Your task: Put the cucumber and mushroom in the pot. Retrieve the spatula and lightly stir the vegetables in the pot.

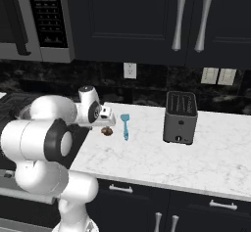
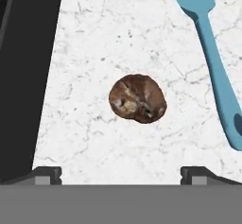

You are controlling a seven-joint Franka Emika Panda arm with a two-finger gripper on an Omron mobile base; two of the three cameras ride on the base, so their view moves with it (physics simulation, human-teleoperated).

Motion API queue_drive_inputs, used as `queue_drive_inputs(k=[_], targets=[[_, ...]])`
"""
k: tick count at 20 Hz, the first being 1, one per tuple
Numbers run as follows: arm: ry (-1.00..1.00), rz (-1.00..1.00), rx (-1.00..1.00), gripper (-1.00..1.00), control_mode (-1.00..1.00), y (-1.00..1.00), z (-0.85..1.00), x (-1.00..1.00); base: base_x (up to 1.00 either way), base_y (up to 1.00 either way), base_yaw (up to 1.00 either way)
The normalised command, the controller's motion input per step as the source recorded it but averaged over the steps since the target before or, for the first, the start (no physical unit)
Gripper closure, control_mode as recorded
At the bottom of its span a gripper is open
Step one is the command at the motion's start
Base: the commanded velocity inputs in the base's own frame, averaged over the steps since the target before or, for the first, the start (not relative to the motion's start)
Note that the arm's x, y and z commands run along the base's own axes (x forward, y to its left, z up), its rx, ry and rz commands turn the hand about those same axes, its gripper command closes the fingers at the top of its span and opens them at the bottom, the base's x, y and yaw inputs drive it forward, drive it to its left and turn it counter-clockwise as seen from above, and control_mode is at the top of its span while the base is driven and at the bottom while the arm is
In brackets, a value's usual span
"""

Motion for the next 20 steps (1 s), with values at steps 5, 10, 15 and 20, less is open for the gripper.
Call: queue_drive_inputs(k=[5, 10, 15, 20], targets=[[0.15, 0.04, 0.0, -1.0, -1.0, -0.32, -0.29, 0.4, 0.0, 0.0, 0.0], [0.05, 0.07, 0.0, -1.0, -1.0, -0.02, -0.28, 0.16, 0.0, 0.0, 0.0], [0.01, 0.07, 0.0, -1.0, -1.0, 0.0, -0.29, 0.28, 0.0, 0.0, 0.0], [0.02, 0.07, 0.0, -1.0, -1.0, 0.0, -0.32, 0.25, 0.0, 0.0, 0.0]])
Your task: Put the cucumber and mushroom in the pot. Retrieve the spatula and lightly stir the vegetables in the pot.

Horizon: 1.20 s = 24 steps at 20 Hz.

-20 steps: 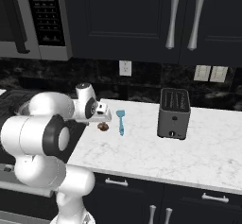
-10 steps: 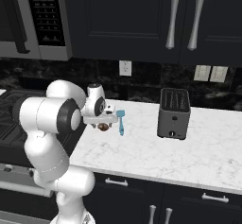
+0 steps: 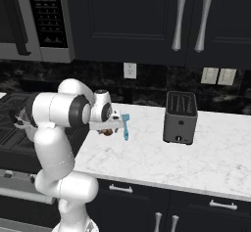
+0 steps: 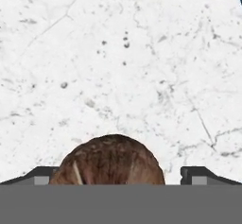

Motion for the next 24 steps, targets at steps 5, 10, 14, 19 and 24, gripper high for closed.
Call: queue_drive_inputs(k=[5, 10, 14, 19, 24], targets=[[0.01, 0.04, 0.0, 1.0, -1.0, 0.0, -0.2, 0.01, 0.0, 0.0, 0.0], [0.0, 0.0, 0.0, 1.0, -1.0, 0.0, -0.05, -0.18, 0.0, 0.0, 0.0], [-0.03, 0.0, 0.0, 1.0, -1.0, 0.0, 0.02, -0.58, 0.0, 0.0, 0.0], [-0.25, 0.0, 0.0, 1.0, -1.0, 0.0, 0.5, -0.97, 0.0, 0.0, 0.0], [-0.32, 0.0, 0.0, 1.0, -1.0, 0.12, 0.93, -0.94, 0.0, 0.0, 0.0]])
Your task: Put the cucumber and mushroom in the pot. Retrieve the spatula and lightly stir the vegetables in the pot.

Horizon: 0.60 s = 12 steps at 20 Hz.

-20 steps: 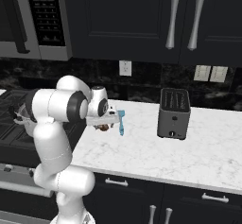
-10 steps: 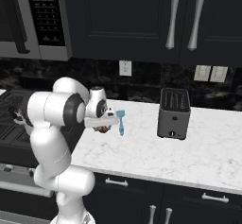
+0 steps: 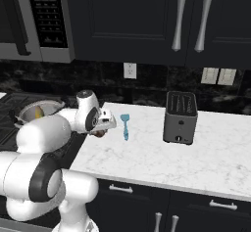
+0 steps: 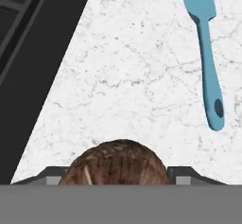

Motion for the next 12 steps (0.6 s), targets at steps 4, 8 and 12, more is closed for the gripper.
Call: queue_drive_inputs(k=[4, 8, 12], targets=[[-0.14, -0.01, 0.0, 1.0, -1.0, 0.41, 1.0, -0.55, 0.0, 0.0, 0.0], [0.02, -0.04, 0.0, 1.0, -1.0, 0.41, 1.0, -0.3, 0.0, 0.0, 0.0], [0.05, -0.02, 0.0, 1.0, -1.0, 0.38, 1.0, -0.3, 0.0, 0.0, 0.0]])
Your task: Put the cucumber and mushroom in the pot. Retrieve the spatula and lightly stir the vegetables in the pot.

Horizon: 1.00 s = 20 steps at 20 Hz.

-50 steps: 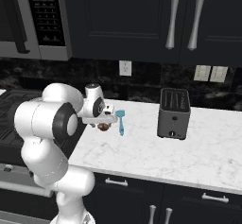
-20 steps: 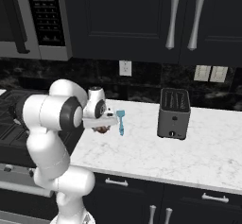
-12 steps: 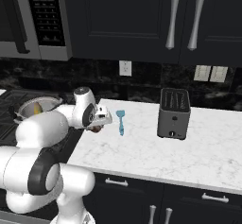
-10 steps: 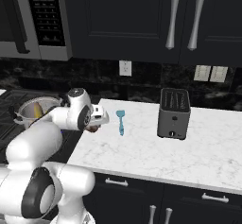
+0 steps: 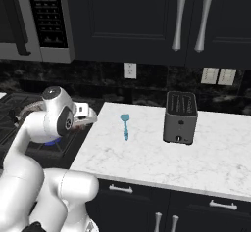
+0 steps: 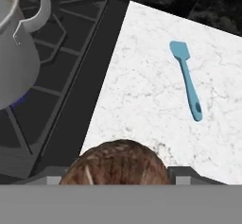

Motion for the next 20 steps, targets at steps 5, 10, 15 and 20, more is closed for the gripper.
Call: queue_drive_inputs(k=[5, 10, 15, 20], targets=[[0.0, 0.0, 0.0, 1.0, -1.0, 0.57, 0.93, -0.35, 0.0, 0.0, 0.0], [0.0, 0.0, 0.0, 1.0, -1.0, 0.9, 0.45, -0.24, 0.0, 0.0, 0.0], [0.0, 0.0, 0.0, 1.0, -1.0, 0.89, 0.05, 0.06, 0.0, 0.0, 0.0], [0.0, 0.0, 0.0, 1.0, -1.0, 0.55, 0.0, 0.47, 0.0, 0.0, 0.0]])
